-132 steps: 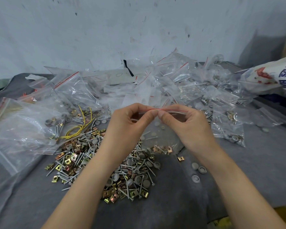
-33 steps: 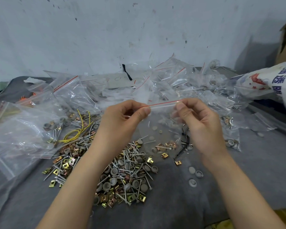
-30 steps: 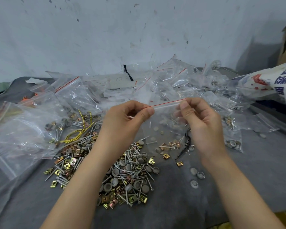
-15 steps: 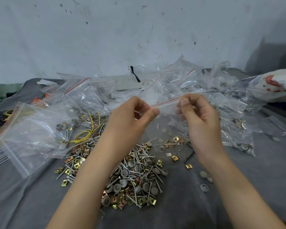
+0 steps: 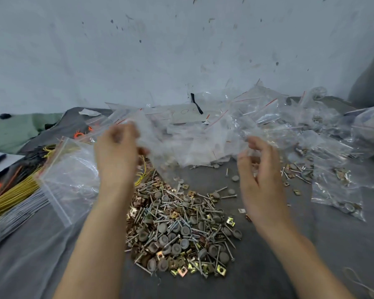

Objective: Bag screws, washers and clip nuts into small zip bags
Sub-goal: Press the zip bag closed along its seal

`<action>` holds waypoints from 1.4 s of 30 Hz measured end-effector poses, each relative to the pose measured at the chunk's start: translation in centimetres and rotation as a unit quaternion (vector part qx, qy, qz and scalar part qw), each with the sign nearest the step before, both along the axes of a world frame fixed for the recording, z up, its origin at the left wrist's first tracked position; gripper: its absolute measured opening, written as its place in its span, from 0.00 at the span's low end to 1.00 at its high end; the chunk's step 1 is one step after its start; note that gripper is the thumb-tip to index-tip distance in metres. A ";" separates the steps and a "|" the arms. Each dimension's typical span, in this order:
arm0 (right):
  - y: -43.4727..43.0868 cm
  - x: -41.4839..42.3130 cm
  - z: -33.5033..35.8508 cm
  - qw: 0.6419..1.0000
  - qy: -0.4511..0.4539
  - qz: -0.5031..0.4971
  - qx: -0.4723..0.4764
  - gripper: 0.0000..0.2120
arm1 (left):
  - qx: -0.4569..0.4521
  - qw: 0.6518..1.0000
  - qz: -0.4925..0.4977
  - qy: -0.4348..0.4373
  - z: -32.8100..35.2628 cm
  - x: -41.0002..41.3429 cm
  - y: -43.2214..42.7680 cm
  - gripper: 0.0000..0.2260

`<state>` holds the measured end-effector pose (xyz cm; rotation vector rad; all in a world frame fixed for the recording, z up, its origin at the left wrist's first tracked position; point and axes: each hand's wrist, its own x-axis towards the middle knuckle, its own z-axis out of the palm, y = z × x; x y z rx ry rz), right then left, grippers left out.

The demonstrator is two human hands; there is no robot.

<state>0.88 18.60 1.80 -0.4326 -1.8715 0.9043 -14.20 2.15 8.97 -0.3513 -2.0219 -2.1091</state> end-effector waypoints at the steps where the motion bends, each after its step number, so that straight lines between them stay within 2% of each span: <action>1: -0.1 -0.1 -0.3 1.000 -0.012 0.004 0.003 0.17 | 0.042 0.998 0.042 -0.002 0.2 -0.9 -1.0 0.08; 4: -0.3 -0.3 -0.7 0.999 -0.047 0.007 0.007 0.18 | 0.085 0.985 0.148 0.010 0.3 -2.8 -3.2 0.14; 7: -0.4 -0.5 -1.0 0.997 -0.072 0.001 0.015 0.20 | 0.064 0.984 0.163 0.030 0.2 -2.8 -3.4 0.11; 13: 0.4 -0.9 -2.1 0.983 -0.182 0.008 -0.031 0.19 | -0.034 0.997 0.055 0.029 -1.6 -1.2 -1.0 0.10; 16: 0.6 -0.5 -3.2 0.973 -0.227 0.021 -0.042 0.17 | -0.117 0.992 -0.038 -0.023 -3.7 -0.7 0.6 0.11; 19: 1.2 -0.6 -3.8 0.961 -0.273 0.026 -0.030 0.18 | -0.181 0.971 -0.133 -0.082 -5.9 -0.7 2.3 0.11; 27: 3.0 -2.1 -3.8 0.969 -0.241 0.026 -0.052 0.15 | -0.177 0.950 -0.199 -0.165 -8.1 -1.8 7.0 0.09; 34: 3.7 -2.4 -3.7 0.971 -0.226 0.042 -0.061 0.15 | -0.146 0.949 -0.191 -0.203 -7.3 -2.2 9.4 0.06; 36: 3.9 -2.3 -3.6 0.970 -0.221 0.050 -0.083 0.14 | -0.145 0.957 -0.172 -0.185 -6.6 -1.8 9.4 0.07; 38: 4.1 -2.3 -3.5 0.971 -0.195 0.064 -0.119 0.13 | -0.142 0.970 -0.152 -0.128 -5.5 -1.3 9.2 0.08; 42: 4.1 -2.1 -2.8 0.954 -0.120 0.106 -0.252 0.10 | -0.054 0.984 -0.163 -0.045 -2.8 0.0 8.1 0.13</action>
